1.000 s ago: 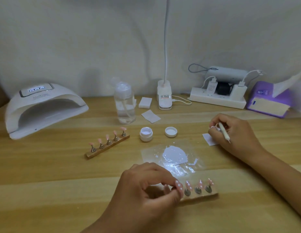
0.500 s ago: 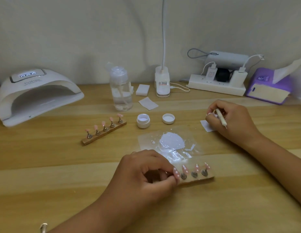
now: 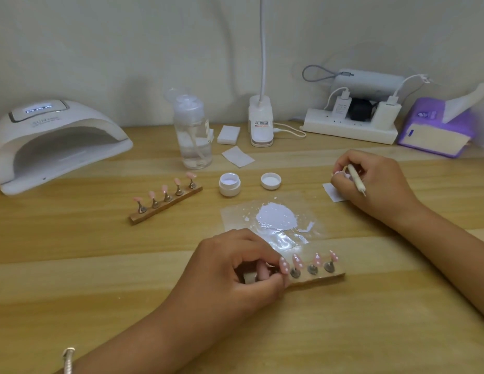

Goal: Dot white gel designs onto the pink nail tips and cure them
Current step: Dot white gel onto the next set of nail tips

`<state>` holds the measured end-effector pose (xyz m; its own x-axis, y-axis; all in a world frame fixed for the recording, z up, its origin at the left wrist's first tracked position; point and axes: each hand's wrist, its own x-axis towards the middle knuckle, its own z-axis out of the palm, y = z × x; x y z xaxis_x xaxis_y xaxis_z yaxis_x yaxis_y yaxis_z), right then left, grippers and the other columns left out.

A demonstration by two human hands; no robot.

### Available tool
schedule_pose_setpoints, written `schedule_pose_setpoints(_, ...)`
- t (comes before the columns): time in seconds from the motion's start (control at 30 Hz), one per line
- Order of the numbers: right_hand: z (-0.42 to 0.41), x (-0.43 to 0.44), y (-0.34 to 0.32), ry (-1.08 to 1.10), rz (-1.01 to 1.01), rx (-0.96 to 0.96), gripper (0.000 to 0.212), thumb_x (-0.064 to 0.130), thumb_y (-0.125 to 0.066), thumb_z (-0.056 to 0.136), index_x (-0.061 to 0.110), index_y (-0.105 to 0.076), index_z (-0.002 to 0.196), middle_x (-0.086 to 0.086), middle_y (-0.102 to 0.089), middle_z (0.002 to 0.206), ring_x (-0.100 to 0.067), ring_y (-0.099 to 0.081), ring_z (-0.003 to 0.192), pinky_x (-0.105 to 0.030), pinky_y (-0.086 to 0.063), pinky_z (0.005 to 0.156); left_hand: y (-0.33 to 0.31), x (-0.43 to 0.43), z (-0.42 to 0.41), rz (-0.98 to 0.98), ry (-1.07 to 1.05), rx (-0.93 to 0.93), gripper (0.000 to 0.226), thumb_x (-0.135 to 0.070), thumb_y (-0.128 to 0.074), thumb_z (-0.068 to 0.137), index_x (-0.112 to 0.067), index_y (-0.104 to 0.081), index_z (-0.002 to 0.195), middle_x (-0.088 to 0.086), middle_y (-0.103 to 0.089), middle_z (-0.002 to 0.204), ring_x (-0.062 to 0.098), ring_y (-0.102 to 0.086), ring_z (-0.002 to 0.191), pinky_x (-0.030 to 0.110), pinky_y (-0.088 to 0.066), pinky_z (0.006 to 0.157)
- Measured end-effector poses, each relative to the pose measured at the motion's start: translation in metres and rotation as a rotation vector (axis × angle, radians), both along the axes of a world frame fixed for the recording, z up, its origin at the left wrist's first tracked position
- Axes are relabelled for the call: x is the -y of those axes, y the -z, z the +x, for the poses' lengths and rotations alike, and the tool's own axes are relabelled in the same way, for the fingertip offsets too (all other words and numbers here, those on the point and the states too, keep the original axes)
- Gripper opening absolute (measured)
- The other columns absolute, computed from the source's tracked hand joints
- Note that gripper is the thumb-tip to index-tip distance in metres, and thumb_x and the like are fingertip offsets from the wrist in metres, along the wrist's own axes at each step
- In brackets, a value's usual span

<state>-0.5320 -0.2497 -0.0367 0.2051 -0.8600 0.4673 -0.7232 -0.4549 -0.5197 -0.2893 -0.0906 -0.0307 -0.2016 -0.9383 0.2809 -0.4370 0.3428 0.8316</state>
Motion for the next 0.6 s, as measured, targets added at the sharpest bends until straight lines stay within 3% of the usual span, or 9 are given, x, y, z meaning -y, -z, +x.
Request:
schedule_pose_setpoints(0.23, -0.0002, -0.0003, -0.0003, -0.006, 0.000, 0.006, 0.010, 0.007, -0.067, 0.081, 0.015, -0.066, 0.075, -0.002, -0.062, 0.066, -0.009, -0.051, 0.060, -0.015, -0.036, 0.055, -0.0008, -0.0015, 0.0004, -0.002, -0.031, 0.064, 0.010, -0.026, -0.077, 0.072, -0.035, -0.074, 0.072, -0.011, -0.066, 0.079, 0.009, -0.063, 0.074, 0.011, -0.042, 0.061)
schedule_pose_setpoints(0.3, -0.0001, -0.0008, -0.0009, -0.012, -0.011, -0.001, 0.009, 0.007, -0.067, 0.083, 0.015, -0.067, 0.078, -0.004, -0.064, 0.069, -0.013, -0.055, 0.063, -0.021, -0.040, 0.059, -0.0007, -0.0020, 0.0008, -0.014, -0.055, 0.093, 0.013, -0.027, -0.077, 0.070, -0.039, -0.072, 0.069, -0.013, -0.066, 0.080, 0.010, -0.064, 0.079, 0.011, -0.043, 0.062)
schedule_pose_setpoints(0.47, -0.0001, -0.0009, -0.0010, -0.024, -0.018, 0.002, 0.007, 0.008, -0.068, 0.084, 0.014, -0.068, 0.080, -0.007, -0.065, 0.071, -0.022, -0.057, 0.067, -0.031, -0.044, 0.065, -0.0003, -0.0033, 0.0021, -0.026, -0.116, 0.155, 0.016, -0.035, -0.079, 0.064, -0.038, -0.073, 0.078, -0.019, -0.065, 0.086, 0.010, -0.063, 0.090, 0.026, -0.051, 0.070)
schedule_pose_setpoints(0.6, 0.0001, -0.0004, -0.0002, -0.027, -0.018, -0.008, 0.008, 0.009, -0.068, 0.084, 0.016, -0.068, 0.080, -0.004, -0.065, 0.072, -0.021, -0.058, 0.067, -0.030, -0.045, 0.065, -0.0010, -0.0035, 0.0012, -0.057, -0.125, 0.207, 0.014, -0.033, -0.079, 0.063, -0.034, -0.071, 0.075, -0.018, -0.064, 0.085, 0.010, -0.060, 0.088, 0.024, -0.048, 0.070)
